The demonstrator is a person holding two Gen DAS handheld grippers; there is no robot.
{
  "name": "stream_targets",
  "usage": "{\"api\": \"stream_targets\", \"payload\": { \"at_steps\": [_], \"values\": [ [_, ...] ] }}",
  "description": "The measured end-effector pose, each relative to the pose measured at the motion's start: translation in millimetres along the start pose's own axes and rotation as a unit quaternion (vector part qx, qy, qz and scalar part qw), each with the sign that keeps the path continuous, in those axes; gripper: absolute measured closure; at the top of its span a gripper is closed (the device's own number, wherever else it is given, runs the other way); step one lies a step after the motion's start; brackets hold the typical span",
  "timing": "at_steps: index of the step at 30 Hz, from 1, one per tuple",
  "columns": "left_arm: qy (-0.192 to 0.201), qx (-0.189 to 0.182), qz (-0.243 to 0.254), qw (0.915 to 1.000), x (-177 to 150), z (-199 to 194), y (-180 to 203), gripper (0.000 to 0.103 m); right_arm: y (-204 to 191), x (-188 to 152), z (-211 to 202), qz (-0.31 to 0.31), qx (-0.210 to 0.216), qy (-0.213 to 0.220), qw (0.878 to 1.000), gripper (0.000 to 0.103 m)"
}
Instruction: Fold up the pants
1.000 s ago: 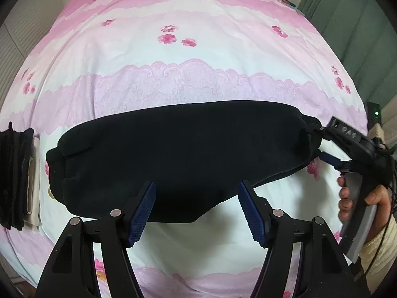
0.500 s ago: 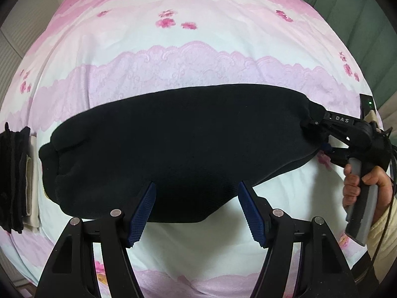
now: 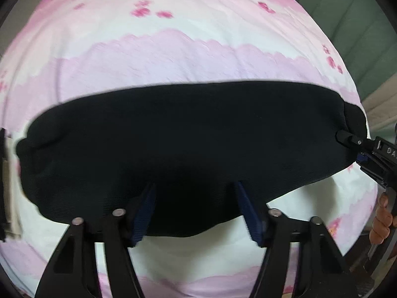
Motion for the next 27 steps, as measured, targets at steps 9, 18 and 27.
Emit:
{"api": "stream_targets", "payload": {
  "at_steps": [9,18,27],
  "values": [
    [-0.027,-0.035,0.010,0.9990,-11,33,17,0.078,-6,0,-2,0.002,0.000,-0.005,1.000,0.072],
    [-0.060,-0.048,0.031,0.9966,-2,44,18,0.078,-25,-2,-3,-0.009,-0.002,-0.012,1.000,0.072],
    [0.019,-0.104,0.002,0.9944,83,5,13,0.092,-26,3,-9,-0.021,-0.012,-0.004,1.000,0.072]
  ]
}}
Point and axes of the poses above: each gripper's, at about its wrist camera, not at the fingertips, and z roughly the way its jaws point, y to its right, x to its top, the point moved 10 cm from there along z, roughly the way its jaws point, and after that the axes turned 5 degrees about x, right-handed, at the moved point
